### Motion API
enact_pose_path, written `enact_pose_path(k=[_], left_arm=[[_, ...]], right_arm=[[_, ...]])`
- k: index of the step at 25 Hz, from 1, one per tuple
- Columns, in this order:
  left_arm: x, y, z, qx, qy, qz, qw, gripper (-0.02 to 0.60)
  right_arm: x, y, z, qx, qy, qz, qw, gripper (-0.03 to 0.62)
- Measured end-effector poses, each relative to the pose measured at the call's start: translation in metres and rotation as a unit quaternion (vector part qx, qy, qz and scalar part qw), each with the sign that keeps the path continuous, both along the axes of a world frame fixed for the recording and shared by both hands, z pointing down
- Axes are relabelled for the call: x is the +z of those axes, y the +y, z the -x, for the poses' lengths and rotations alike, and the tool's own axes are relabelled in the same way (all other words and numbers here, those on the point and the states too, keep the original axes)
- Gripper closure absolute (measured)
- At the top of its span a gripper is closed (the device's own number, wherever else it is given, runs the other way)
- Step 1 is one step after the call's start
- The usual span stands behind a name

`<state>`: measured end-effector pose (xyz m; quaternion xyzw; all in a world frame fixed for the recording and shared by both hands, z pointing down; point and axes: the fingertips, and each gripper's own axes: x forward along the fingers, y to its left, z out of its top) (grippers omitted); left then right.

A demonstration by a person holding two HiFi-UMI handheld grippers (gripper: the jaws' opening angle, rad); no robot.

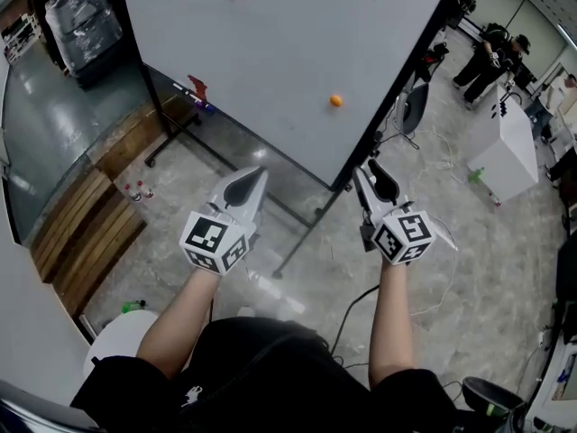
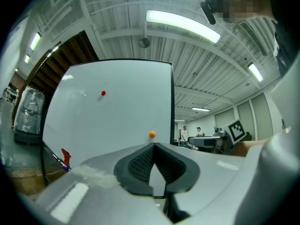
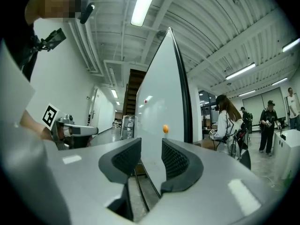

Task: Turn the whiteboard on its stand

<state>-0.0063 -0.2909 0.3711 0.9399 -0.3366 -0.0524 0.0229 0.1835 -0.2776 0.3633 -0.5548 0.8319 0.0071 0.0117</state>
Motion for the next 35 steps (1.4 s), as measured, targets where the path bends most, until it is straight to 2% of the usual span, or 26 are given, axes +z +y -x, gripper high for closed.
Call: enact_pose_path(k=[6,11,18,22,35], left_arm=[[-0.003,0.004,-0.002,0.007,0.004,-0.005,1.0,0.578],[-0.001,0.007,0.004,0.002,0.007,-0.002,1.0,0.578],[0.004,0.012,0.014,-0.007,0.007,0.003,0.9999,0.578],[0.007,0.016,0.017,-0.009,0.007,0.006,0.9999,0.578],[0.008,0.021,0.009,-0.002,0.008,0.003,1.0,0.578]], right_arm=[[-0.006,0.021,0.033,-0.004,-0.009,-0.007,1.0,0.539],[-0.002,0.027,0.059,-0.007,-0.031,-0.001,0.999,0.574],[0.009,0.034,0.092,-0.023,-0.045,0.014,0.999,0.585],[0.012,0.041,0.107,-0.031,-0.033,0.011,0.999,0.585],[0.015,0.046,0.102,-0.028,-0.034,0.015,0.999,0.586]])
